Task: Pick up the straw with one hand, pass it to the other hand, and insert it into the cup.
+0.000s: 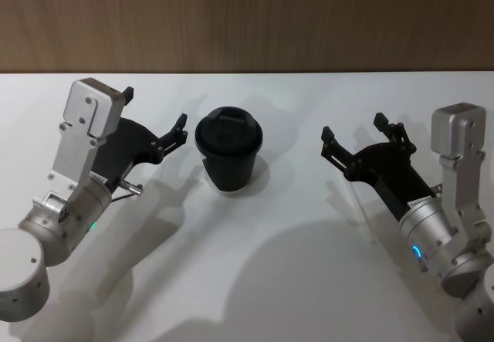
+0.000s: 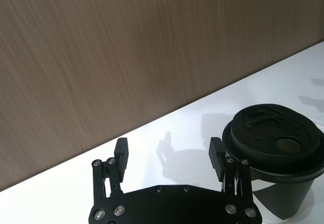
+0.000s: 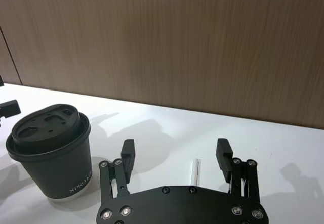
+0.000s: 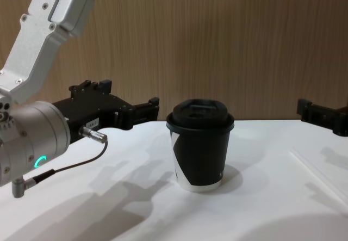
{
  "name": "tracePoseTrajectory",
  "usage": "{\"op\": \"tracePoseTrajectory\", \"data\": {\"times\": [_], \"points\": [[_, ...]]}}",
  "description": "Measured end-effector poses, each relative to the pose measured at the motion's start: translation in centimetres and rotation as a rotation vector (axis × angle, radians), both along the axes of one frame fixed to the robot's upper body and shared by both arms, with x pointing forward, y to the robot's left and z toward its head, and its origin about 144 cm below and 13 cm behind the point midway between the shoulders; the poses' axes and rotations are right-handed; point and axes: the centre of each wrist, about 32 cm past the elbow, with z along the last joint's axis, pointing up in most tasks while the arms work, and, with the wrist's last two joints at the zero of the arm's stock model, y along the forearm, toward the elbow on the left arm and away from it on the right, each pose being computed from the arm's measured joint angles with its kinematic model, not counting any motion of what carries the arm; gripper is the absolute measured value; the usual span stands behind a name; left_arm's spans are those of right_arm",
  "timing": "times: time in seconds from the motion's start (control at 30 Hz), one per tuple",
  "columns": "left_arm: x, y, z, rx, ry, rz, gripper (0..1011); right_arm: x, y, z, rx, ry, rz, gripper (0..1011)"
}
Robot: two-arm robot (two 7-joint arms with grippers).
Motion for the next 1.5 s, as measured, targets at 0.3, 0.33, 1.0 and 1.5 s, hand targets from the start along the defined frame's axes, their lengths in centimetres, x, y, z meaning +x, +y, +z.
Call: {"op": "tracePoseTrajectory", "data": {"times": [0.3, 0.33, 1.0, 1.5], "points": [[0.0, 0.0, 0.0, 0.000, 0.000, 0.000, 1003, 0.0, 0.0, 0.0, 0.000, 0.000, 0.000, 1001], [0.0, 0.0, 0.0, 0.000, 0.000, 0.000, 1003, 0.0, 0.0, 0.0, 0.000, 0.000, 0.000, 1001], [0.0, 0.0, 0.0, 0.000, 0.000, 0.000, 1003, -0.2, 0.3, 0.1, -0.002, 0.012, -0.008, 1001], [0.0, 0.0, 0.0, 0.000, 0.000, 0.000, 1002, -2.2, 2.3, 0.3, -0.020, 0.108, -0.078, 1001]]}}
